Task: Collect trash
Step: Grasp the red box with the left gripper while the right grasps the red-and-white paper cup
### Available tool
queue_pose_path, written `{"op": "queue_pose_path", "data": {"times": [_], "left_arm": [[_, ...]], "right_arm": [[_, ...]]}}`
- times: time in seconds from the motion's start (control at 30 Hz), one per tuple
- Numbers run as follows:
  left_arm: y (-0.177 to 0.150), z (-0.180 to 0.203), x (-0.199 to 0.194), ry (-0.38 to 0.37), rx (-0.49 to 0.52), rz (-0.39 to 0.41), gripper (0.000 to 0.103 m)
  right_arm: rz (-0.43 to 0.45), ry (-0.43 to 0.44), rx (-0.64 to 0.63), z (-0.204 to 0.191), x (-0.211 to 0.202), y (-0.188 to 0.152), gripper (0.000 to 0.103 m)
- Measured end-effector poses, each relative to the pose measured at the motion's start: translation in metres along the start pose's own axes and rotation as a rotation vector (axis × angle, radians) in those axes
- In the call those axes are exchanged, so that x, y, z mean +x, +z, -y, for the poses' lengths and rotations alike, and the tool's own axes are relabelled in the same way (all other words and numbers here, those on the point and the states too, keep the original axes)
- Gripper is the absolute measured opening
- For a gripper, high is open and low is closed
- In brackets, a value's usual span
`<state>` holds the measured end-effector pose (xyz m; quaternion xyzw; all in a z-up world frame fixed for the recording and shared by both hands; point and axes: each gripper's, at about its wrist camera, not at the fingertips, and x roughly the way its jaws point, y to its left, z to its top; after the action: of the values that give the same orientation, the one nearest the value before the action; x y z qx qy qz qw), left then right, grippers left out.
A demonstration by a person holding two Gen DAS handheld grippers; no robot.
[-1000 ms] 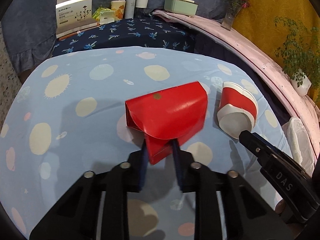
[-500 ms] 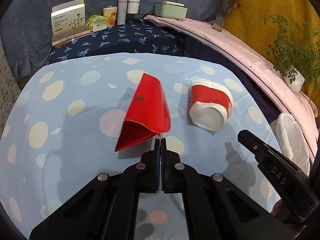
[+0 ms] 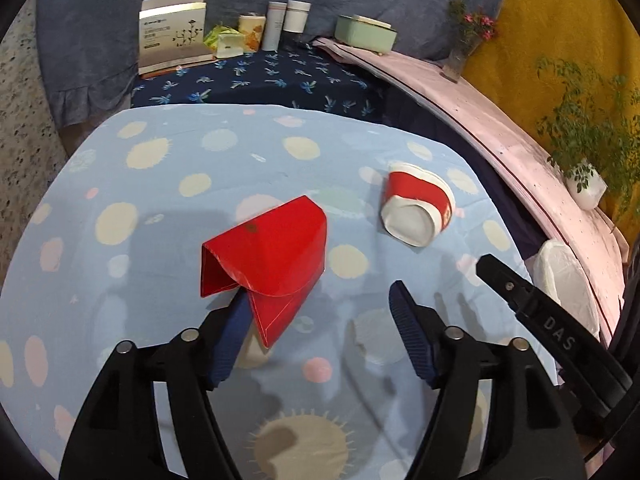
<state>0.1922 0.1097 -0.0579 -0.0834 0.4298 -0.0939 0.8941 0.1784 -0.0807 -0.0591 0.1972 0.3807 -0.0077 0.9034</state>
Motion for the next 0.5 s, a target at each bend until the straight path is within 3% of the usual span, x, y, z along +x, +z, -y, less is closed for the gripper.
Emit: {"op": "queue_pose_path", "data": {"times": [0.17,0.5], "left_arm": [[0.009,-0.012,0.01,0.04,-0.023,-0.01,0.084],[0.003,-0.039,0.018,0.089,-0.069,-0.025,0.084]], "right_arm": [[0.001,0.003,0.019,0.002,0.001,0.005,0.044],[-0.023,0.012,0.014,-0.001,0.007,-0.001,0.045]]}}
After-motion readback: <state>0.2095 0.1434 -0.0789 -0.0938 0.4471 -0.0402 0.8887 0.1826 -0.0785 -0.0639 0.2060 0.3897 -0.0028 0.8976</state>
